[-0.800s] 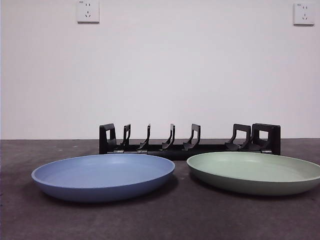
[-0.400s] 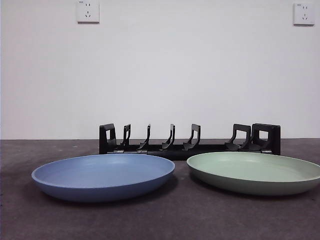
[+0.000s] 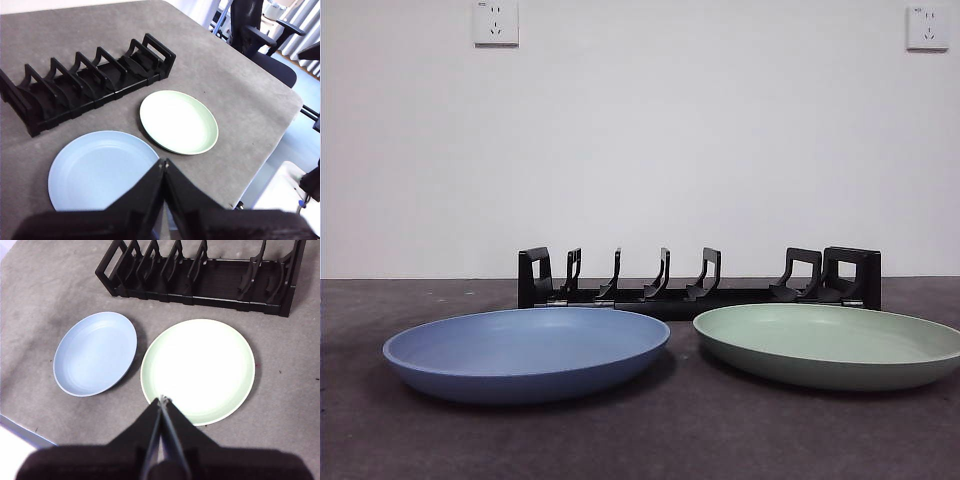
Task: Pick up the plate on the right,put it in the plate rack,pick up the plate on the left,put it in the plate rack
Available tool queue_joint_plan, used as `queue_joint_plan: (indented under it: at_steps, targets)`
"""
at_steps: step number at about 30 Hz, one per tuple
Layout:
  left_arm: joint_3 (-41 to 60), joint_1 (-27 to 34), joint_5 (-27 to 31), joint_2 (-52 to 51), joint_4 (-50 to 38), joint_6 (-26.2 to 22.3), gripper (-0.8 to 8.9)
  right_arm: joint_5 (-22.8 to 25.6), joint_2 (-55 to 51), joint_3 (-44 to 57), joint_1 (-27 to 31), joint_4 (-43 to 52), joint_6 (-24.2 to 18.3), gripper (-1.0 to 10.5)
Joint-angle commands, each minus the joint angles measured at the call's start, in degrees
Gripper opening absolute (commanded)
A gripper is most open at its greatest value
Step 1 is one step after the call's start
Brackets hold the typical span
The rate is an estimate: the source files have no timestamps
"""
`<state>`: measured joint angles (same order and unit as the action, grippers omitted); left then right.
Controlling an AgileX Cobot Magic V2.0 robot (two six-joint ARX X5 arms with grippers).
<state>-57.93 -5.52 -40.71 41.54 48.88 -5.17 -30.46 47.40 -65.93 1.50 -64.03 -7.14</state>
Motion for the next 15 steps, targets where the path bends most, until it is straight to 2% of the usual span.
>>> queue_joint_plan:
  at_steps: [1, 3, 6, 7, 9, 11, 15]
  targets:
    - [-0.4, -0.8, -0.2, 0.2, -0.4, -1.1, 0.13, -0.2, 0.0, -0.2, 0.0, 0.1, -0.6, 0.0]
    - [-0.6, -1.2, -0.2, 0.2, -0.5, -1.1, 1.52, -0.2, 0.0, -0.2, 0.0, 0.1, -0.6, 0.4]
    - [-1.5, -1.8, -0.2, 0.7, -0.5, -1.1, 5.85, -0.2, 0.0, -0.2, 0.0, 0.1, -0.4, 2.7]
    - [-1.8, -2.1, -0.2, 0.8, -0.6, -1.1, 6.49, -0.2, 0.0, -0.2, 0.0, 0.1, -0.3, 3.5]
    - [-2.5, -2.8, -0.2, 1.0, -0.6, -1.4, 6.64, -0.2, 0.0, -0.2, 0.0, 0.1, 0.0, 5.1]
    - [-3.0, -3.6, -0.2, 1.4, -0.5, -1.8, 6.64, -0.2, 0.0, -0.2, 0.0, 0.1, 1.0, 5.9]
    - [-3.9, -5.1, -0.2, 2.4, -0.5, -2.6, 6.64, -0.2, 0.1, -0.2, 0.0, 0.0, 1.1, 6.1]
